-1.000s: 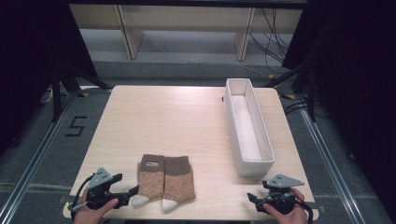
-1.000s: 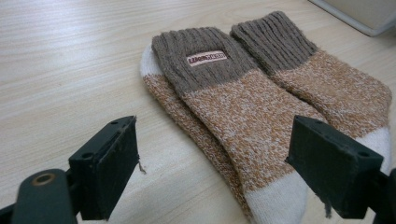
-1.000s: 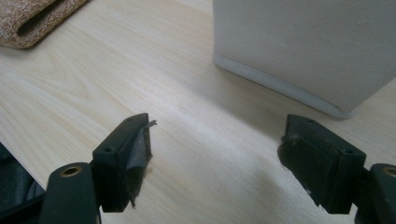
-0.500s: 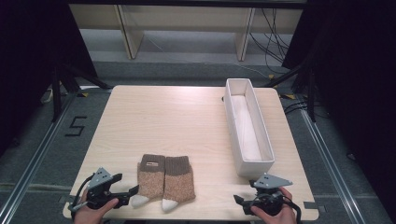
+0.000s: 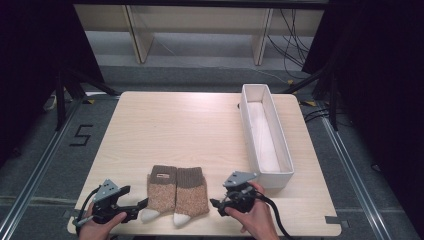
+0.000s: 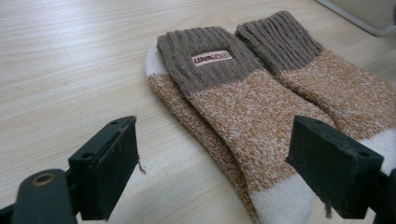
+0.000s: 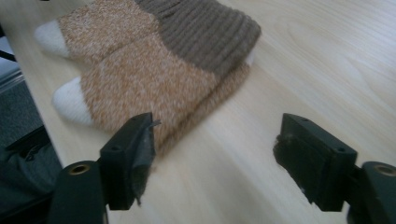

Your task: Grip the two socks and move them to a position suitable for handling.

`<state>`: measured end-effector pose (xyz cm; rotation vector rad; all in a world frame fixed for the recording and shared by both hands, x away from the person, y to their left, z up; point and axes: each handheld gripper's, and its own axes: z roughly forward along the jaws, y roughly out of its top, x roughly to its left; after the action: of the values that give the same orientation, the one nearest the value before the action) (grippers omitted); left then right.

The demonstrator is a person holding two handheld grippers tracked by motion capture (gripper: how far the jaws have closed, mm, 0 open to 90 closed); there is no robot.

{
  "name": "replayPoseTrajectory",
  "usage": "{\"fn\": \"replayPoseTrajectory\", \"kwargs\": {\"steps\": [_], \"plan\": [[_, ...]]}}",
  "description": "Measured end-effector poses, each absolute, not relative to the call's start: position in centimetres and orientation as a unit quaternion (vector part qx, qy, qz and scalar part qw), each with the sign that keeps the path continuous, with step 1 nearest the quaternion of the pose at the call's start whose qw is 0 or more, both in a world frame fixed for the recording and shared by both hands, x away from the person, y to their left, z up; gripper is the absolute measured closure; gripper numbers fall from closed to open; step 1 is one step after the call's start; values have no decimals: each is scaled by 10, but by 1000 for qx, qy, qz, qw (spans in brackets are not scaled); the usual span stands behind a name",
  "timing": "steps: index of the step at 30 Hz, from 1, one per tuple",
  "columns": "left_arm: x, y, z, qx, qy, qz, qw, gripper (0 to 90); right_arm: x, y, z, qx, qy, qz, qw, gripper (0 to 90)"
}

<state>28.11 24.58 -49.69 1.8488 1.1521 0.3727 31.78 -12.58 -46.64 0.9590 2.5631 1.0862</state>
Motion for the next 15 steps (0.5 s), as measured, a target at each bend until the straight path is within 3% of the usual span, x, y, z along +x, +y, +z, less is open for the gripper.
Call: {"fn": "replayPoseTrajectory", "kwargs": {"steps": [15], "plan": [[281, 245, -497, 748, 464, 149, 451, 151, 373, -81, -489, 340, 875, 337, 76, 362]]}}
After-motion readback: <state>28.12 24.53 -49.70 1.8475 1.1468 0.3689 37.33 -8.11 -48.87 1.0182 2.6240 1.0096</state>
